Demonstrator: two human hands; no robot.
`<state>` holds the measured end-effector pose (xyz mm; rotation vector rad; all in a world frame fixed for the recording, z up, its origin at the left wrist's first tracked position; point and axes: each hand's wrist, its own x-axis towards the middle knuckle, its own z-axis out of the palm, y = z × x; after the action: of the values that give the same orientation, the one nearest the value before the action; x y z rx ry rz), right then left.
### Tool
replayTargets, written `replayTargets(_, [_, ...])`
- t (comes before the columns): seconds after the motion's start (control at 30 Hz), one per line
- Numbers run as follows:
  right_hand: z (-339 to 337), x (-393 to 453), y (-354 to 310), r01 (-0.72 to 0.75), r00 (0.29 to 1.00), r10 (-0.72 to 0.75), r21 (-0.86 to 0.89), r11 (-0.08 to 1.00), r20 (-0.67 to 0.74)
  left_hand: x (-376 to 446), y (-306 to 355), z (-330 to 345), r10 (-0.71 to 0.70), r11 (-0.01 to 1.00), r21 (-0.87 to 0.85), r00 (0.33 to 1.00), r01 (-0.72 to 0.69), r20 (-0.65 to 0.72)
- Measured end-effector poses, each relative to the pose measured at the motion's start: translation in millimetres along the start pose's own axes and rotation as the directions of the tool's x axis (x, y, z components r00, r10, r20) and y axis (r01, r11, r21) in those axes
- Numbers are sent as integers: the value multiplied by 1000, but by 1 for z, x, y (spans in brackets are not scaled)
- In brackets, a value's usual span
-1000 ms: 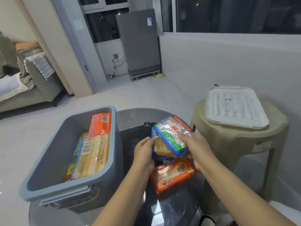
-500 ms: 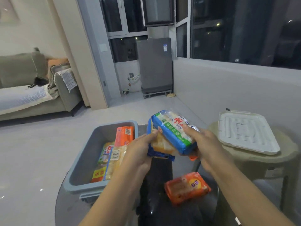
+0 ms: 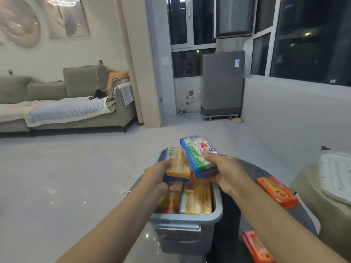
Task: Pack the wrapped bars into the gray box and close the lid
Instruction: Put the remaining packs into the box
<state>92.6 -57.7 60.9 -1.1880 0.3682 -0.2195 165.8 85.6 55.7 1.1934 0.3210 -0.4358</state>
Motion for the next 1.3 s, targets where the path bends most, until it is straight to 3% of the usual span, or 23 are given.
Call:
replayTargets(0.2, [3, 16, 13, -38, 998, 34, -61, 997, -52, 31, -6, -1, 64, 997, 40, 993, -61, -99])
replayTargets(0.43, [-6, 19, 13, -92, 996, 92, -6, 996, -19, 33, -10, -2, 317, 920, 286, 938, -268, -142])
replayTargets(0.67, [-10, 20, 15, -103, 995, 103, -39, 994, -16, 44, -18, 12, 299, 919, 317, 940, -236, -167])
replayTargets(0.87, [-11, 18, 14, -121, 993, 121, -31, 992, -5, 53, -23, 16, 279, 871, 451, 951, -192, -134])
replayTargets(1.0, [-8, 17, 12, -124, 992, 124, -34, 992, -3, 55, -23, 15, 235, 818, 551, 970, -162, -64])
replayTargets(1.13, [-4, 16, 10, -134, 991, 134, -23, 991, 5, 51, -17, 12, 285, 714, 674, 958, -191, -30])
replayTargets(1.3, [3, 20, 9, -137, 990, 137, -100, 985, -7, 51, -7, 6, 238, 820, 545, 970, -175, -47])
